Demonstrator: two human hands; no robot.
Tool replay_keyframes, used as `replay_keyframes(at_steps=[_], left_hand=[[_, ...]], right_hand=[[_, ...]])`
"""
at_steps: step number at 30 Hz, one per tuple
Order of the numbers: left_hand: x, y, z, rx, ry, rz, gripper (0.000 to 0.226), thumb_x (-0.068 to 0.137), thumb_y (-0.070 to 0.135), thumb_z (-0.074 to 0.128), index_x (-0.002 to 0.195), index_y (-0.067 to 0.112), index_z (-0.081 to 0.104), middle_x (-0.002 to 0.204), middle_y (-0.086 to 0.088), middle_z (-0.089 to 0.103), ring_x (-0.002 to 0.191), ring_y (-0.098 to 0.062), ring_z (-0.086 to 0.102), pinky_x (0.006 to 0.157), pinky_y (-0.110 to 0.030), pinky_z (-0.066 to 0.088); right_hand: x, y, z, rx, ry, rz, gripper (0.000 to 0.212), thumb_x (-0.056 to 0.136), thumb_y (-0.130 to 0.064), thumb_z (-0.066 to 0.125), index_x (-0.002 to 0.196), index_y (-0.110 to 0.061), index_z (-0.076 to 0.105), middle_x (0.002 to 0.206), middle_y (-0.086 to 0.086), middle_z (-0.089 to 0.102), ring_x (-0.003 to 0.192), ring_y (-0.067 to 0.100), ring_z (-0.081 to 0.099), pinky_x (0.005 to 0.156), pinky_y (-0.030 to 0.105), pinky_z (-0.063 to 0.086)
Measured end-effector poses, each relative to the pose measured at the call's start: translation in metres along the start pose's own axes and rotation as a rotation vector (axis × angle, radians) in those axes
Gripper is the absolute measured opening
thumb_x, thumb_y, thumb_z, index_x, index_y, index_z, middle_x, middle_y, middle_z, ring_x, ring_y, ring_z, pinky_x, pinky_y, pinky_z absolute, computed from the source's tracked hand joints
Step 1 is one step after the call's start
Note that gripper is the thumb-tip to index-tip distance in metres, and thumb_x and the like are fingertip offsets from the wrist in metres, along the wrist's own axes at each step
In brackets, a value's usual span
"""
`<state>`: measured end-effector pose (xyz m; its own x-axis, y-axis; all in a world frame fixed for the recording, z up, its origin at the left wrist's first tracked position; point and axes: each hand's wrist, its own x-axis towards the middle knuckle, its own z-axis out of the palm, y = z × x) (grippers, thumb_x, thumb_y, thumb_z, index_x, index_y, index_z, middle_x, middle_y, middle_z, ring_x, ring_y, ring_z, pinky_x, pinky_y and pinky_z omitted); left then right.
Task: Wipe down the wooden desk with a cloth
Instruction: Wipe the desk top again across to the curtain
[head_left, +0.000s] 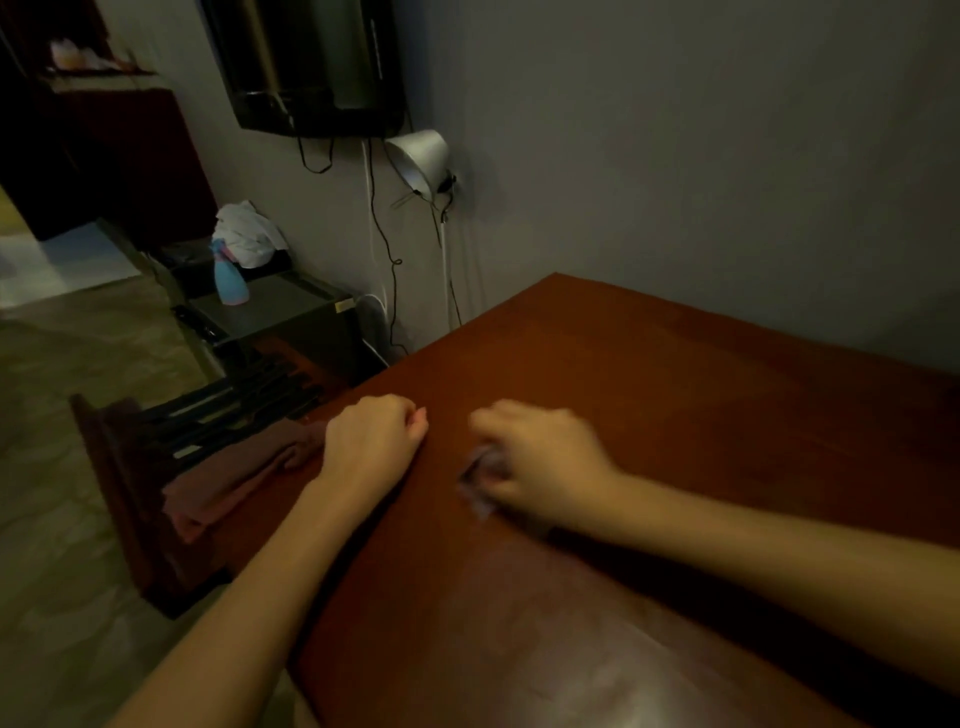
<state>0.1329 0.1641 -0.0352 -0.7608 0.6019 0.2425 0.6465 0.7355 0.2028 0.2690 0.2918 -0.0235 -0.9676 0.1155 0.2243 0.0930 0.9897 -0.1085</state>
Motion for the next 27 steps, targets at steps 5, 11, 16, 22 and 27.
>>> replay_keyframes(at_steps=[5,11,16,22,27], left_hand=[[0.024,0.015,0.006,-0.023,0.011,-0.036,0.030,0.100,0.033,0.043,0.079,0.019,0.060,0.069,0.003,0.057,0.059,-0.010,0.055,0.050,-0.022,0.037],[0.042,0.043,0.031,-0.156,0.133,0.085,0.031,0.099,0.033,0.045,0.075,0.021,0.062,0.064,0.005,0.057,0.056,-0.010,0.056,0.059,-0.031,0.052],[0.053,0.042,0.039,-0.194,0.145,0.096,0.032,0.098,0.035,0.045,0.071,0.024,0.059,0.062,0.006,0.055,0.055,-0.009,0.053,0.052,-0.028,0.045],[0.054,0.041,0.038,-0.182,0.087,0.202,0.031,0.098,0.037,0.044,0.077,0.022,0.061,0.064,0.005,0.056,0.055,-0.007,0.054,0.050,-0.021,0.041],[0.053,0.054,0.041,-0.146,0.117,0.223,0.034,0.096,0.037,0.046,0.067,0.020,0.052,0.059,0.005,0.050,0.054,-0.010,0.050,0.050,-0.025,0.038]], right_hand=[[0.064,0.054,0.012,0.043,0.083,0.191,0.029,0.082,-0.040,0.065,0.102,-0.026,0.049,0.100,-0.005,0.052,0.091,0.021,0.059,0.065,0.029,0.041],[0.007,0.106,-0.009,-0.094,0.143,0.348,0.025,0.085,-0.039,0.061,0.093,-0.026,0.042,0.096,-0.003,0.049,0.090,0.025,0.060,0.062,0.028,0.038],[0.030,0.052,0.010,0.037,0.075,0.078,0.027,0.083,-0.040,0.062,0.094,-0.031,0.039,0.095,-0.008,0.044,0.086,0.019,0.055,0.063,0.028,0.035],[0.044,0.186,-0.011,-0.118,0.171,0.586,0.024,0.084,-0.036,0.062,0.091,-0.022,0.044,0.097,0.005,0.058,0.091,0.033,0.062,0.062,0.031,0.039],[0.023,0.087,0.003,-0.051,0.087,0.212,0.027,0.081,-0.041,0.063,0.093,-0.029,0.042,0.099,-0.006,0.051,0.089,0.021,0.057,0.063,0.029,0.039]])
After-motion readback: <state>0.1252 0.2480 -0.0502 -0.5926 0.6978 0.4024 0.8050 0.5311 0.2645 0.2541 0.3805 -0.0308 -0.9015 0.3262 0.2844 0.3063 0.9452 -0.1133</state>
